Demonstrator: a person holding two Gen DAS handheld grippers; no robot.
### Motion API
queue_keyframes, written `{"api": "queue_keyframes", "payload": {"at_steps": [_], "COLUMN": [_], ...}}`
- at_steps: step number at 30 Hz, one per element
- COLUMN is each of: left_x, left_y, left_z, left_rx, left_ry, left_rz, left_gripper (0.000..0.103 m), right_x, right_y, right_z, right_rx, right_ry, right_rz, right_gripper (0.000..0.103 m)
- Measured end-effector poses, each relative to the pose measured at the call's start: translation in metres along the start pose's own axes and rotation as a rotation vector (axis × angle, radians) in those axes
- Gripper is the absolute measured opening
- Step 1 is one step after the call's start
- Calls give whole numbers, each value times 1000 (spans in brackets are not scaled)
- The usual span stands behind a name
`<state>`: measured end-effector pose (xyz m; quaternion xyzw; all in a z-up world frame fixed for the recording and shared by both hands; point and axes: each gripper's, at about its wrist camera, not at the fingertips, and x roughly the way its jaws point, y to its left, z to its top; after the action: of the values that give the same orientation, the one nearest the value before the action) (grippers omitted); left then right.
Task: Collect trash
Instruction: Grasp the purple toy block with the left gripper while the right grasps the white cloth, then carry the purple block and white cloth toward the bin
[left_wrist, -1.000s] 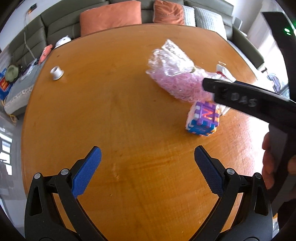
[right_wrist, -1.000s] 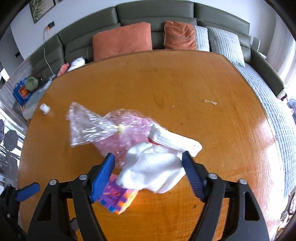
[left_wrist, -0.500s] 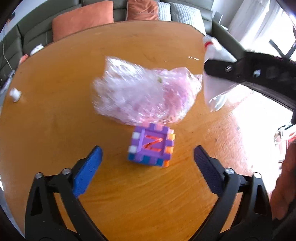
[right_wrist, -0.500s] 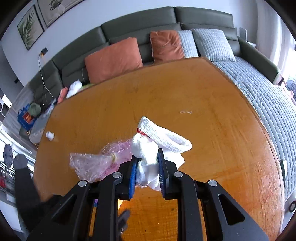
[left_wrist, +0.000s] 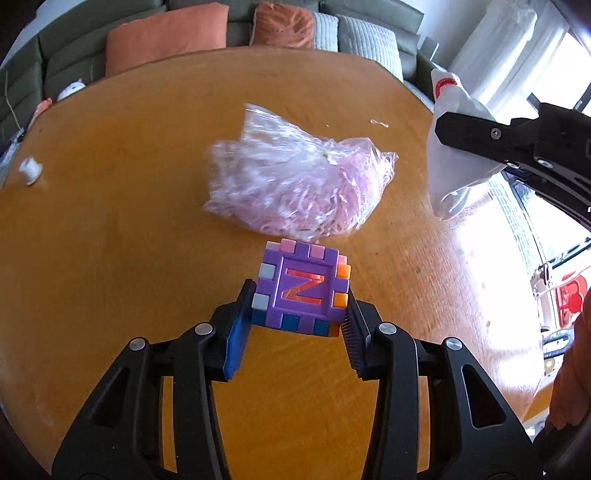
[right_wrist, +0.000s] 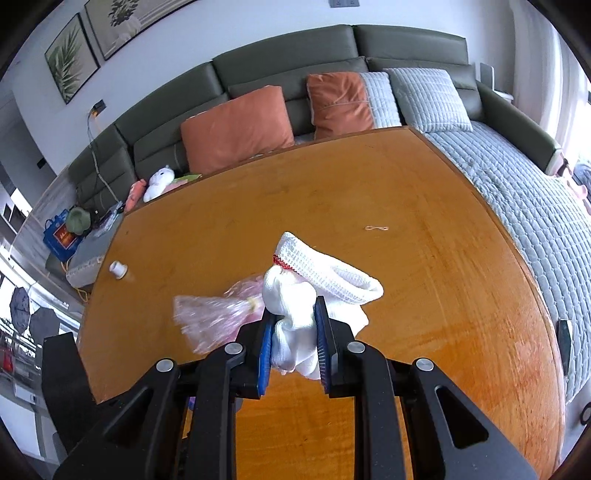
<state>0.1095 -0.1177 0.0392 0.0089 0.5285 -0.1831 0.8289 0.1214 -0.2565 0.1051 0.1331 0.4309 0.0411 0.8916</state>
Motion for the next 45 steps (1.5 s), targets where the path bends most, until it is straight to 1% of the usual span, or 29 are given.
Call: {"api": "queue_keyframes", "payload": {"at_steps": [4, 8, 13, 21, 29, 33, 37, 41, 45], "left_x": [-22, -46, -77, -122, -164, -180, -198, -213, -225], "left_y": [10, 27, 64, 140, 227, 261, 301, 338, 369], "left_z": [-16, -29, -49, -96, -141, -165, -198, -235, -267], "left_rx": [-9, -43, -90, -176, -332, -405, -501, -600, -690], "left_ry": [-32, -65, -93, -126, -163, -175, -187, -184, -181], "left_rz": [14, 25, 44, 100, 169, 204, 253, 304, 362], "left_gripper": [43, 43, 43, 43, 43, 43, 43, 44, 44], "right_x": [-8, -14, -19, -16, -6, 1, 5, 11, 17], "right_y": [23, 53, 96, 184, 282, 334, 376, 418, 460], "right_z": [-10, -21, -35, -59, -90, -109, -129, -151, -173], "right_rx": [-31, -80, -134, -223, -358, -439, -506, -562, -620], "right_ry": [3, 6, 10, 43, 101, 143, 184, 245, 295], "right_rz": [25, 52, 89, 179, 278, 325, 373, 437, 494], "right_gripper": [22, 22, 22, 22, 22, 22, 22, 22, 22]}}
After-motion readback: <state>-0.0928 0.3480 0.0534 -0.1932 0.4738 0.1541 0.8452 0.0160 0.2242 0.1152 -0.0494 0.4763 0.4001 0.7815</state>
